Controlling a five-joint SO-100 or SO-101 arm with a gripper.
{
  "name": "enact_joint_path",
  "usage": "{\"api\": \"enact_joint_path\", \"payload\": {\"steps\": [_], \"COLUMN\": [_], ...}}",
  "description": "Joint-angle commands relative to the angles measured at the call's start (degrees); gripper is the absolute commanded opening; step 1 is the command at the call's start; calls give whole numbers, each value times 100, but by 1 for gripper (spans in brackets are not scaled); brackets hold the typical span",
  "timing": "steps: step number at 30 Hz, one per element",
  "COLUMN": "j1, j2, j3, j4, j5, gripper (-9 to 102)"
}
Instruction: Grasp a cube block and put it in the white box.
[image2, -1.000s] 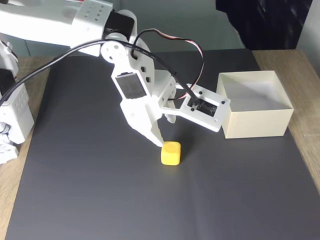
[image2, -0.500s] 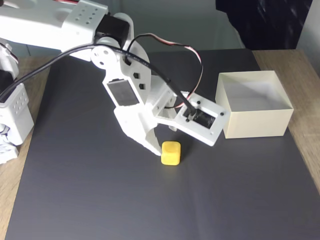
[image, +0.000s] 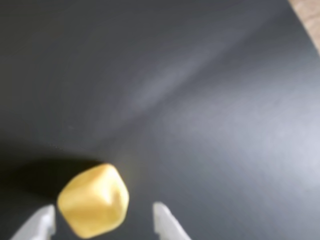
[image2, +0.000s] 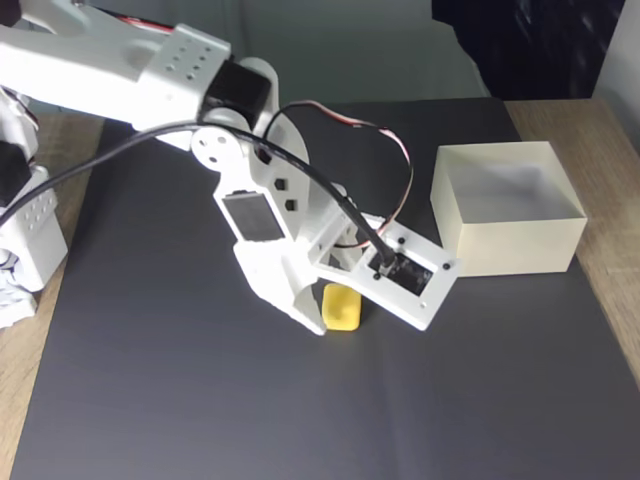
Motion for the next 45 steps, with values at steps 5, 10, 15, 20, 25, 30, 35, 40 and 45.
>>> {"api": "enact_joint_path", "payload": {"steps": [5,10,15,20,25,30,35,40,45], "j1": [-211,-378,-431,-439,-457,-492,-580,-642,-668], "j2": [-185,-299,-360,-387,-431,-492,-519,-519,-404], "j3": [-123,-132,-141,-141,-141,-141,-158,-176,-176], "j4": [-246,-378,-387,-387,-360,-290,-202,-35,18], "j5": [-9,-44,-9,70,264,439,475,457,439], "gripper": [26,26,26,24,21,14,4,0,0]}}
